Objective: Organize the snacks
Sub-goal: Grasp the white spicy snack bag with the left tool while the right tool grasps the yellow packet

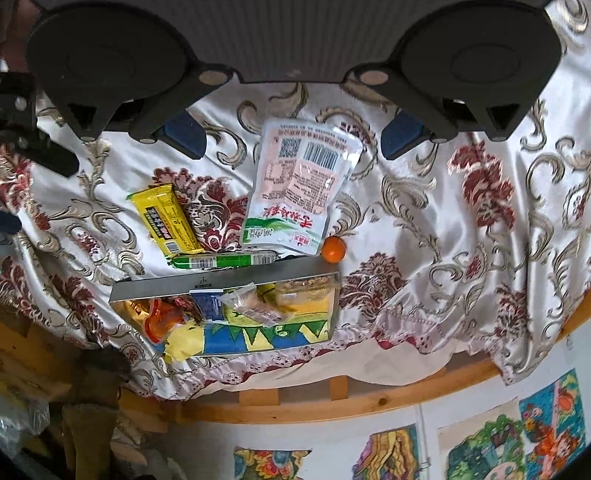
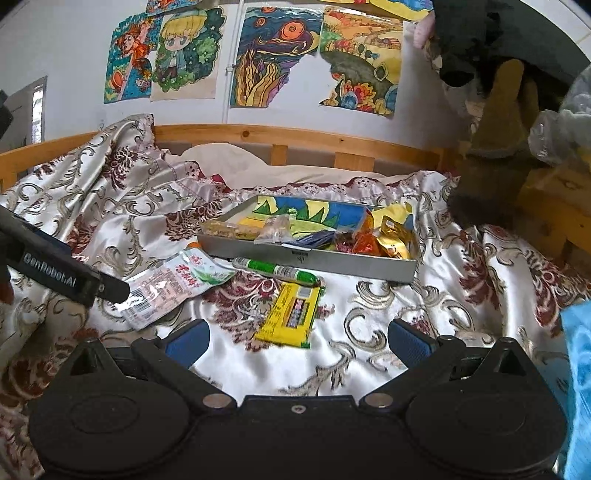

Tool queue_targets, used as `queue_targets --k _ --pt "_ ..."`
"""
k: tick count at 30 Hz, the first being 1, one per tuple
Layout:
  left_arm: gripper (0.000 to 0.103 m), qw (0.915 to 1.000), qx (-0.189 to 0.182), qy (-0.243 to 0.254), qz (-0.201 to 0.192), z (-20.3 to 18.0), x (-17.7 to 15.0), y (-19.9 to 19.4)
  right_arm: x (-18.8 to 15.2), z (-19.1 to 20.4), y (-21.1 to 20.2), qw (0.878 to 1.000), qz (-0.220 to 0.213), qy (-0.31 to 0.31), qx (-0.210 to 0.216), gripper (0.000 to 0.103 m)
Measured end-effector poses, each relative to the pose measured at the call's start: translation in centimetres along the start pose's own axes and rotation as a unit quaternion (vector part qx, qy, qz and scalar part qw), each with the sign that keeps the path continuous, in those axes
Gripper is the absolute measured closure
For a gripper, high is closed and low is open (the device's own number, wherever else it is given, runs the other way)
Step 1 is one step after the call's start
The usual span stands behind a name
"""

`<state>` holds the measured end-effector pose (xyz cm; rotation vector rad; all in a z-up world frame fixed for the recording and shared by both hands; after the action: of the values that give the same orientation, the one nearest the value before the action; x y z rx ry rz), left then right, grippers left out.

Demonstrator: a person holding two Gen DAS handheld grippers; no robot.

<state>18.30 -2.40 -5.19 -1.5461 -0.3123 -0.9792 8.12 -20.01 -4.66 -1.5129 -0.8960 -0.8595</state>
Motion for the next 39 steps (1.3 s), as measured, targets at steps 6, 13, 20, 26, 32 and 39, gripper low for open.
queue_targets --k 6,13,20,26,32,39 --pt "0.000 0.9998 0.007 0.015 0.012 0.5 0.5 3.6 0.9 -0.4 4.1 1.000 0.018 0.018 0.004 0.001" --pt "0.000 0.9995 0.011 0.027 0.013 0.9 0.6 6.6 0.9 -0.5 9.1 0.997 0.059 0.042 0.009 0.001" --pt "0.000 0.9977 0.024 0.063 0.005 0.7 0.7 8.8 0.3 -0.8 12.6 0.995 0.088 0.044 0.001 0.001" --pt "0.000 0.9983 -0.004 0.054 0.019 0.5 0.8 10.4 -0.2 -1.3 15.1 0.991 0.118 0.061 -0.002 0.001" --pt "0.000 0.9973 0.000 0.068 0.025 0.4 0.8 11.5 -0.7 -1.9 16.5 0.987 0.136 0.090 0.000 0.001" --pt "0.000 0.9963 0.011 0.071 0.048 0.6 0.2 12.9 -1.4 -1.0 17.0 0.986 0.139 0.085 0.016 0.001"
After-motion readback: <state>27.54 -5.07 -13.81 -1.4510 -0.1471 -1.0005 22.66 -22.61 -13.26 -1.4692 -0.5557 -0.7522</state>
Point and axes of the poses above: each gripper's, at about its wrist camera, not at the fingertips, and y roughly the way its jaws point, z to its left, x to its top, the point moved 6 cm from there along y, roughly the way its jaws point, and after that the axes turned 3 degrees about -z, right-handed, at the moved point
